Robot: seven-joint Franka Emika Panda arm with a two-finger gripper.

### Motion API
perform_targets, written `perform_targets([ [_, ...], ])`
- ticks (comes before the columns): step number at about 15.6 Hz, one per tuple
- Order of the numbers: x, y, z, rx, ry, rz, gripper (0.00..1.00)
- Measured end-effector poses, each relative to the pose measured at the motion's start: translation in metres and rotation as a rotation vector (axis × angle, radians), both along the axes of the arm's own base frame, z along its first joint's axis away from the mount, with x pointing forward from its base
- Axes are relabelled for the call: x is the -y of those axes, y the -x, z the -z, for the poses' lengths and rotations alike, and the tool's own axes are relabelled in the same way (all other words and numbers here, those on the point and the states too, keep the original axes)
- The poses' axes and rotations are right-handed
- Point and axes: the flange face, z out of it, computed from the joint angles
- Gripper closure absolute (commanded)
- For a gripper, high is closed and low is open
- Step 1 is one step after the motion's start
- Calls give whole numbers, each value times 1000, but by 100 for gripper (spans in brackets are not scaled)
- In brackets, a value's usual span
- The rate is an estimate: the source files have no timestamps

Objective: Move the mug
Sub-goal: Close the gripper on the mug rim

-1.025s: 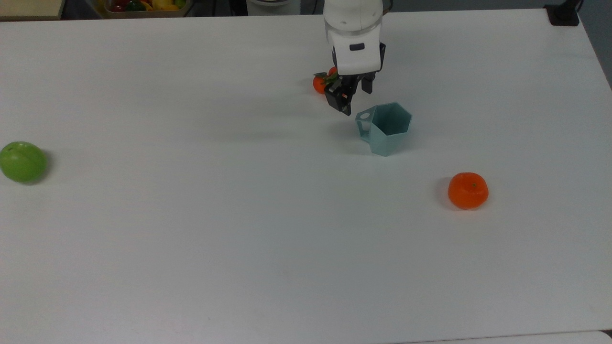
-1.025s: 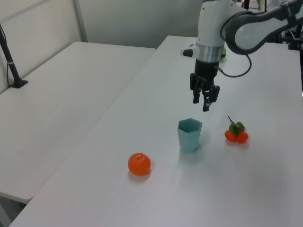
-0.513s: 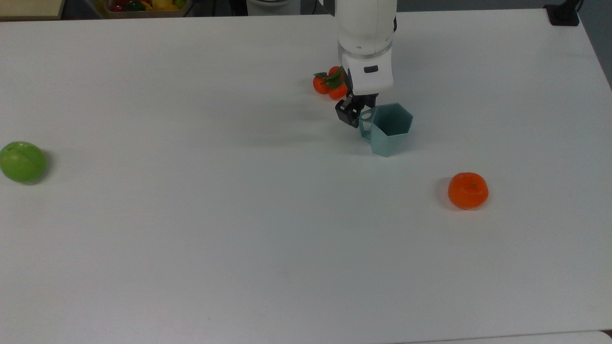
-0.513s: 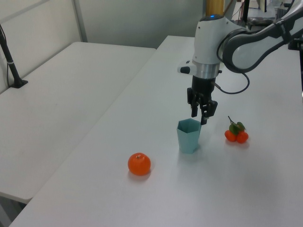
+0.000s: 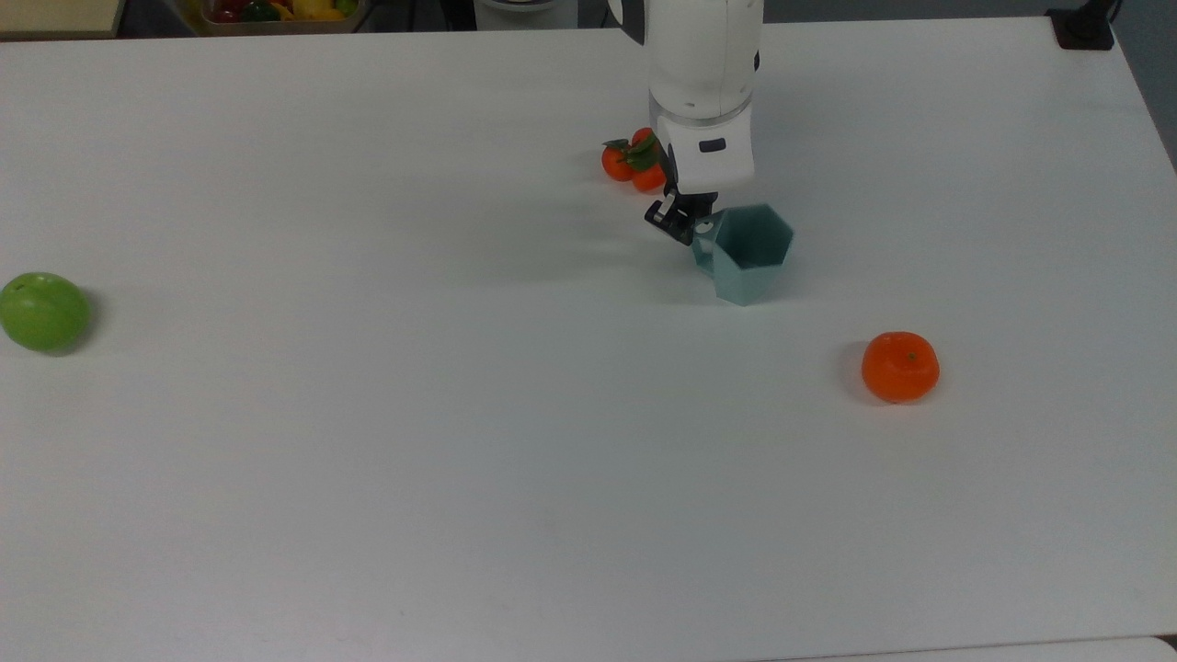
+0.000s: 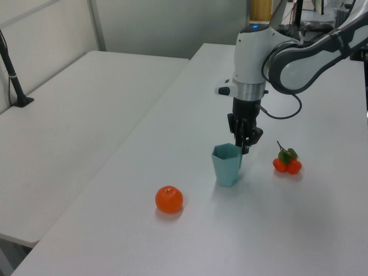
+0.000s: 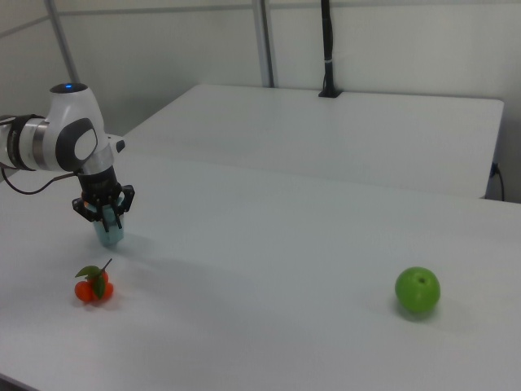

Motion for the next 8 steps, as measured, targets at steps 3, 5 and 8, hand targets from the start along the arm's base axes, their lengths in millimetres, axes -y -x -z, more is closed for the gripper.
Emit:
perform_targets([
  [3,0,0,2,-3,1,0,94],
  [5,0,0,2,-3,1,0,100],
  [8,0,0,2,-3,1,0,100],
])
